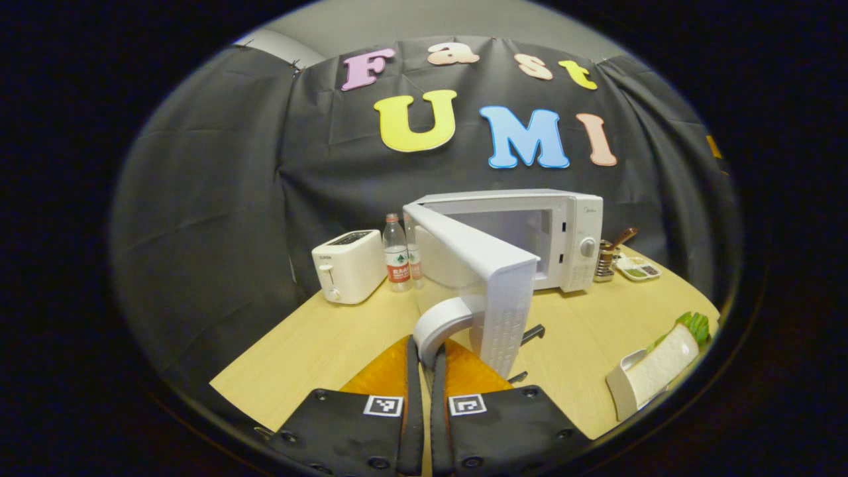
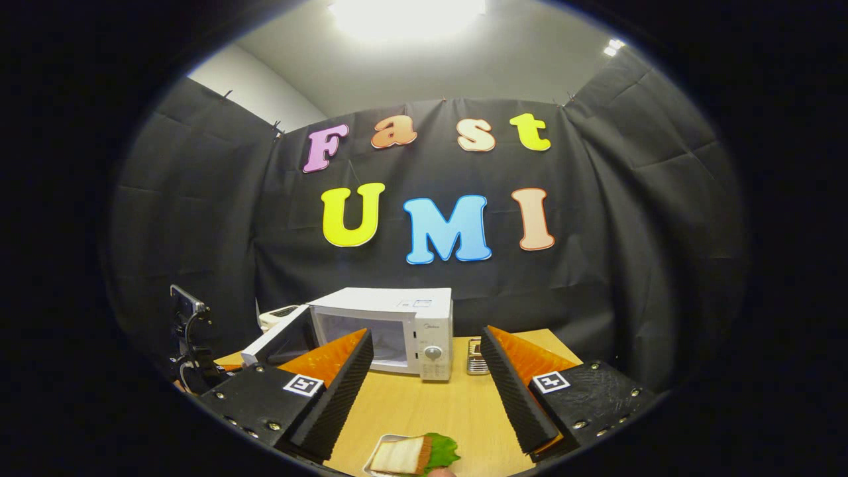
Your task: Open the microwave oven with the left hand, put the food in, and close the microwave oven.
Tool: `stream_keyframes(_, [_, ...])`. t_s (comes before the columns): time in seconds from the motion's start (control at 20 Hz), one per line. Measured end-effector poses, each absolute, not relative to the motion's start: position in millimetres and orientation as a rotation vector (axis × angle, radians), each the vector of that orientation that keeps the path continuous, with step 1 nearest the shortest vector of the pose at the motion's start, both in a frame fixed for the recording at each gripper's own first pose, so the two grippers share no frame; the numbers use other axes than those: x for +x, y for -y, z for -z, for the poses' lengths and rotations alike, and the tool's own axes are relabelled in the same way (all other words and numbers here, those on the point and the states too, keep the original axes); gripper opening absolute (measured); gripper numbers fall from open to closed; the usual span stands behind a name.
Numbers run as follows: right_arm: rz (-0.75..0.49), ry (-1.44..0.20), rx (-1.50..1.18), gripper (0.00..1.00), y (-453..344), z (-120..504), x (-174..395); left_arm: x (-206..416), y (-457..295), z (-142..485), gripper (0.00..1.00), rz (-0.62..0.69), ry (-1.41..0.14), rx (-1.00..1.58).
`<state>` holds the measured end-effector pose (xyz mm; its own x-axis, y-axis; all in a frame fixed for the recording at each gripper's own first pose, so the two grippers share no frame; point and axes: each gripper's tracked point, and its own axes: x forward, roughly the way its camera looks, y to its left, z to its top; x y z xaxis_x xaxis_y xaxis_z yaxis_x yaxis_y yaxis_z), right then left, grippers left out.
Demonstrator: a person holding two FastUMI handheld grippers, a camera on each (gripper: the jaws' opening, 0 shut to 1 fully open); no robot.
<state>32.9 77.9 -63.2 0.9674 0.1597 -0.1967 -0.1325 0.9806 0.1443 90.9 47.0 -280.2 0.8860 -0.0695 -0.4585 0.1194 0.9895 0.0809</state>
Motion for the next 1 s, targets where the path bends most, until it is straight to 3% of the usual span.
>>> stream_keyframes(0.6, [-0.135, -0.232, 0.139, 0.99, -177, 70, 30, 99, -113, 285, 0.11, 0.245, -0.455, 0.079])
stream_keyframes(1.0, [-0.109, -0.261, 0.131, 0.99, -199, 79, 18, 106, -139, 287, 0.12, 0.306, -0.468, 0.083])
